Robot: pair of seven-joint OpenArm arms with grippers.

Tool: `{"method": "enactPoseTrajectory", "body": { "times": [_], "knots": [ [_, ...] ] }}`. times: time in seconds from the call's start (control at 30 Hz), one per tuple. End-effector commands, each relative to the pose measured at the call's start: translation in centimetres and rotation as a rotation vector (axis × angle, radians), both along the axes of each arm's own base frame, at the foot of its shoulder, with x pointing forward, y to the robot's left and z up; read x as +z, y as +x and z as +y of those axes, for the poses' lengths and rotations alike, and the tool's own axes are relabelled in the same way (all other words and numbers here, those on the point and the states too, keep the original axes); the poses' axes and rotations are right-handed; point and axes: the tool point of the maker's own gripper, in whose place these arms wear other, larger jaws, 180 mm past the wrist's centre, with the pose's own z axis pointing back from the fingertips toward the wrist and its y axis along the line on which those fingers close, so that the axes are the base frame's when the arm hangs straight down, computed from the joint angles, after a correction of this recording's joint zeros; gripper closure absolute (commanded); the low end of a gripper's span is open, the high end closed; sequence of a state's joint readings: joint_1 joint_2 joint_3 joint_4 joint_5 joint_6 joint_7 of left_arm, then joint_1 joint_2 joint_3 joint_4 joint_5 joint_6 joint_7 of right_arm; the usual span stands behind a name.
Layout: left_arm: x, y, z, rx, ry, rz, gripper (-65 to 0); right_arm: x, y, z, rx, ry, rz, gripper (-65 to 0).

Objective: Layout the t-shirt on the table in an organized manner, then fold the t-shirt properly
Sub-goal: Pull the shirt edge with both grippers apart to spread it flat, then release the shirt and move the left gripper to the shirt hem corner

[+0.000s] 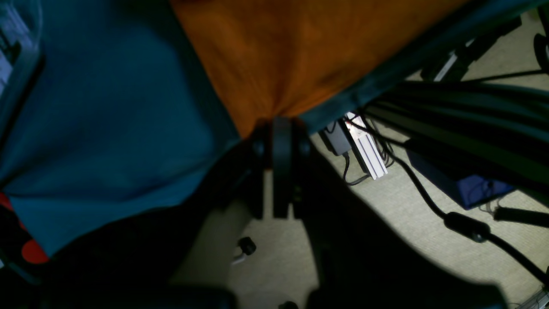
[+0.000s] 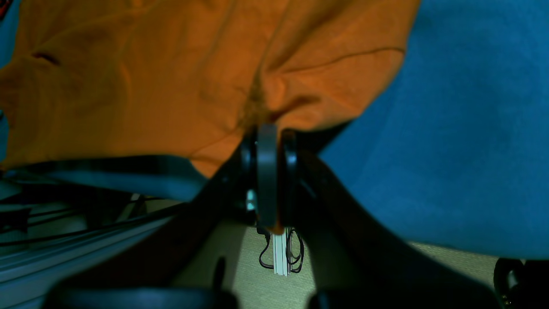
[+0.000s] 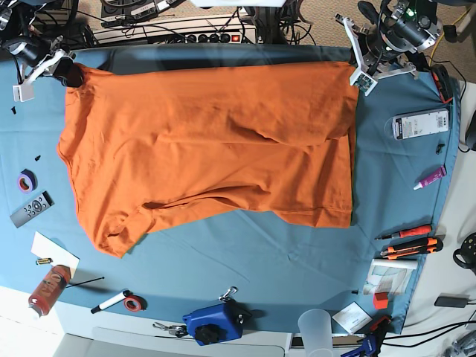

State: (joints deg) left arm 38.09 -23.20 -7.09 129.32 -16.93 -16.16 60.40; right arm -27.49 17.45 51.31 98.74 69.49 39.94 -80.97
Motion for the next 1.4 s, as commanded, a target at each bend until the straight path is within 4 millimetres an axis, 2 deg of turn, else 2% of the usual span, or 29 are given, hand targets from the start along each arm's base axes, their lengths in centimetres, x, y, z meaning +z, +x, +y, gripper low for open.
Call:
{"method": "enactPoseTrajectory", "body": {
  "times": [0.0, 0.03, 0.1, 0.17, 0.27, 0.4, 0.5, 0.57, 0.67, 0.73, 0.87, 1.13, 1.23, 1.37],
  "knots": [
    [0.4, 0.2, 0.2, -0.006, 0.012, -0.017, -5.7, 1.3, 0.7, -0.5, 0.010, -0.022, -0.039, 0.0],
    [0.4, 0.1, 0.2, -0.005, 0.012, -0.015, -13.6, 1.3, 0.6, -0.6, 0.012, -0.024, -0.037, -1.2],
    [0.2, -0.1, 0.5, 0.008, 0.024, 0.003, -27.9, 1.5, 0.5, -0.7, 0.020, -0.028, -0.035, -10.9],
    [-0.1, -0.6, 1.2, 0.052, 0.047, 0.043, -34.2, 1.8, 0.3, -1.0, 0.033, -0.035, -0.028, -19.9],
    [0.2, -1.2, 1.5, 0.070, 0.070, 0.074, -34.3, 3.0, 0.4, -2.1, 0.055, -0.069, -0.031, -21.5],
    [2.3, 0.6, 0.4, 0.062, 0.027, -0.040, -34.3, 6.9, 1.9, -3.4, 0.043, -0.063, -0.161, -21.5],
    [3.6, 3.0, -0.2, 0.060, -0.012, -0.156, -34.3, 9.7, 3.2, -5.4, -0.014, -0.105, -0.268, -21.5],
    [5.2, 5.4, -0.6, 0.066, -0.048, -0.268, -34.1, 11.3, 4.3, -6.2, -0.042, -0.123, -0.339, -21.5],
    [7.6, 8.9, -0.8, 0.059, -0.067, -0.398, -31.6, 12.4, 6.0, -6.6, -0.057, -0.150, -0.392, -21.5],
    [9.3, 10.8, -1.1, 0.049, -0.079, -0.480, -31.5, 12.0, 6.9, -6.9, -0.055, -0.191, -0.364, -21.5],
    [9.0, 14.5, -0.9, 0.001, -0.096, -0.529, -31.5, 10.0, 8.9, -7.0, -0.017, -0.302, -0.269, -21.5],
    [8.2, 21.9, -0.2, -0.040, -0.202, -0.525, -31.5, 7.8, 13.8, -3.3, 0.116, -0.394, -0.260, -21.5],
    [7.8, 24.9, 1.3, 0.013, -0.205, -0.511, -31.5, 6.8, 14.4, -2.5, 0.137, -0.418, -0.228, -21.5],
    [6.0, 27.8, 3.1, 0.101, -0.261, -0.433, -31.5, 5.8, 14.4, -2.0, 0.160, -0.435, -0.196, -21.5]
  ]
}}
